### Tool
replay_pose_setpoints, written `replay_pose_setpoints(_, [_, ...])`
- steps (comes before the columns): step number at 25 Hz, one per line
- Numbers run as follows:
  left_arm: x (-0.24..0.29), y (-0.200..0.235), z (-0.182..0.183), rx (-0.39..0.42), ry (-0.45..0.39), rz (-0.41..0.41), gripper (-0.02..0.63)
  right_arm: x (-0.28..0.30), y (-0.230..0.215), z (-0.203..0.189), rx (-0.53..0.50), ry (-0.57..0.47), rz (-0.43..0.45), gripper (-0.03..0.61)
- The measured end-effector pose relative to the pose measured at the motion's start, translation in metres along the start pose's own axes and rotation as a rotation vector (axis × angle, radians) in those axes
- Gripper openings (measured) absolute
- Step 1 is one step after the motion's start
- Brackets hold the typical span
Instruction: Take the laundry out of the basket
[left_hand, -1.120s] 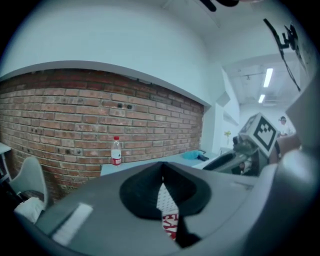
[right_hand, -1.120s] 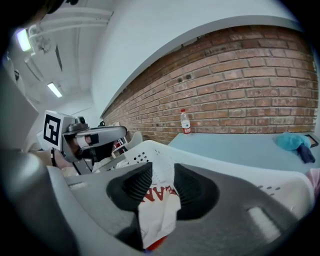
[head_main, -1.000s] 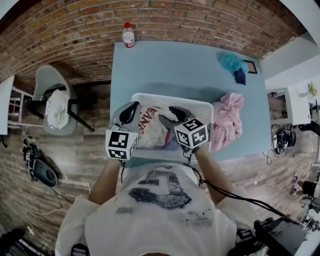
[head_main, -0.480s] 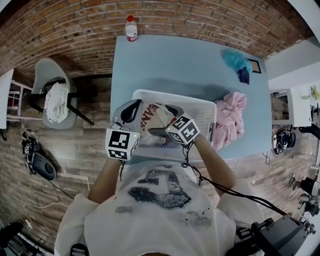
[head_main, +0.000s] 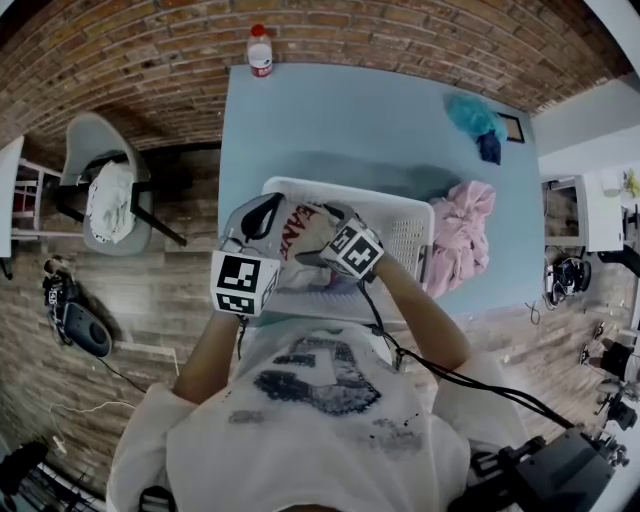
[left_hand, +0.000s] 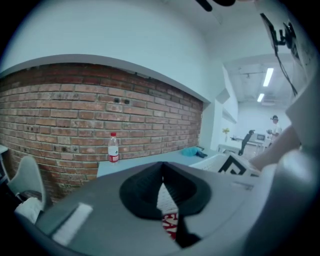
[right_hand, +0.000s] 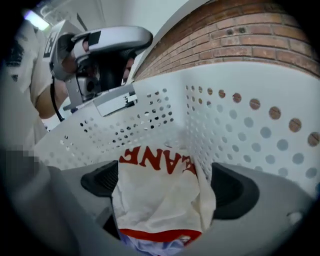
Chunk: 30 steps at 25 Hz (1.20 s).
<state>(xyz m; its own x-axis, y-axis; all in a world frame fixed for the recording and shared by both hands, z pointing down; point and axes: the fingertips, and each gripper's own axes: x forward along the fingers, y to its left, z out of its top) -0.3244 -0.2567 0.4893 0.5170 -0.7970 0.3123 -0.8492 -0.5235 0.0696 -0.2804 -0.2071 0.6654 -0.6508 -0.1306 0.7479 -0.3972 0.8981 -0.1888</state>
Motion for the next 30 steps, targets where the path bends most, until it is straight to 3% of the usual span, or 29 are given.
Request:
replay_pose_setpoints(7, [0.003,0.004,-0.001,-0.001,0.005,0.0,-0.008,0.026,0.007,-0.033,-0.086,0.132,0.029,0.575])
replay_pose_setpoints(16, [0.002,0.007,-0.003,-0.014,0.013,0.0,-0.008,0.048,0.01,-0.059,-0.035,0.215,0.04,0.575])
replay_pose_setpoints(26, [0.002,0.012,-0.005,-0.034,0.011,0.004,-0.008,0.058,0.011,-0.066,-0.042,0.224,0.056,0.561])
replay_pose_setpoints(28, [0.002,0.012,-0.005,-0.039,0.009,0.004,-0.008,0.056,0.016,-0.065,-0.053,0.231,0.082,0.498])
replay_pose_setpoints(30, [0.002,0.011,-0.005,-0.037,0.009,0.005,-0.008,0.054,0.025,-0.068,-0.049,0.252,0.121,0.348])
